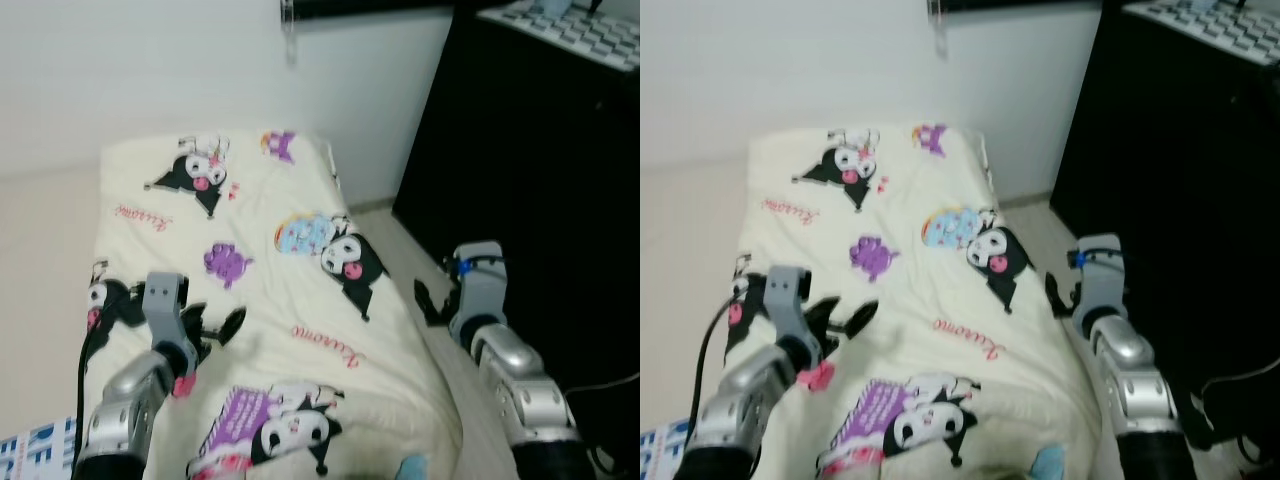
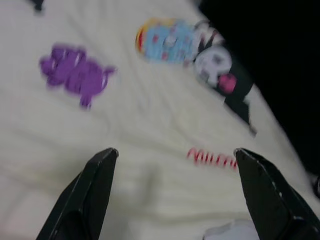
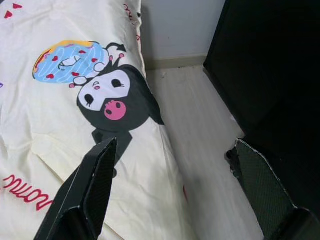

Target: Clean up the room

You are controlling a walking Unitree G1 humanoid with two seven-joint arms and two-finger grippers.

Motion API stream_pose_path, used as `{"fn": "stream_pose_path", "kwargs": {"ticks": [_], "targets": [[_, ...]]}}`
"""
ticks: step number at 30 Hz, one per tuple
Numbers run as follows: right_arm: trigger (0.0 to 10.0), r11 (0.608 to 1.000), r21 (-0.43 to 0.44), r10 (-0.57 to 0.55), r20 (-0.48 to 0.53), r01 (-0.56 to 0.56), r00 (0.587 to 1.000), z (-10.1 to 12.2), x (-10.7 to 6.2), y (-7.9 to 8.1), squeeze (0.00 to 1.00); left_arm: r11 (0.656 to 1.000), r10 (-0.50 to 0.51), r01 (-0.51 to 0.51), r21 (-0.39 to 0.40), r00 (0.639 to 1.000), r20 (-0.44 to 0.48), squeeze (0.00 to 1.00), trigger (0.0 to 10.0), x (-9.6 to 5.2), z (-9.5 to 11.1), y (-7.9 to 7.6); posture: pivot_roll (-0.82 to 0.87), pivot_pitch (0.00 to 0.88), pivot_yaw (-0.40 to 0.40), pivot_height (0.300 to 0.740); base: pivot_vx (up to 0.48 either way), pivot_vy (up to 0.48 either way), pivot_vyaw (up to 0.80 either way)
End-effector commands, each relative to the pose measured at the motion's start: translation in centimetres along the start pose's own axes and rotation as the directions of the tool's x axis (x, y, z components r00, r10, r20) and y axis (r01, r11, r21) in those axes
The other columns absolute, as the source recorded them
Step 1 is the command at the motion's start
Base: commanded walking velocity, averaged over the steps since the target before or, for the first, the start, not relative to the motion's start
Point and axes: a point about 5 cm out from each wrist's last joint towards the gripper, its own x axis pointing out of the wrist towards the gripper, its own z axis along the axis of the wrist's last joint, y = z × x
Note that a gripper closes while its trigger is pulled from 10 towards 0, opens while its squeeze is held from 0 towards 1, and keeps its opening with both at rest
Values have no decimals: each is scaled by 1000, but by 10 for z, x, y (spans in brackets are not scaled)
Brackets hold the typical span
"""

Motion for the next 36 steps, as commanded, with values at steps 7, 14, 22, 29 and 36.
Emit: {"fn": "stream_pose_path", "kwargs": {"ticks": [7,14,22,29,36], "targets": [[10000,998,10,56,-21,-56,998,-11,-1,19,0,1000,24,-24,-1,999,-31,0,10000,-4,-14,6,-164,134,-7,726,-41,0,0],[10000,996,6,94,-51,-94,994,-20,-2,32,0,1000,28,-28,10,999,-30,0,10000,0,-13,9,-163,130,3,740,0,0,0],[10000,995,7,102,-131,-102,986,-43,-2,51,0,998,66,-65,23,997,-39,0,10000,0,-13,21,-168,112,24,740,0,0,0],[10000,997,28,79,-247,-74,966,-74,-5,54,0,990,138,-137,33,989,-59,0,10000,3,-15,30,-166,107,10,740,0,0,0],[10000,998,14,65,-228,-63,972,-71,-1,43,0,993,117,-117,12,991,-59,0,10000,11,-23,15,-169,92,-14,720,0,0,0]]}}
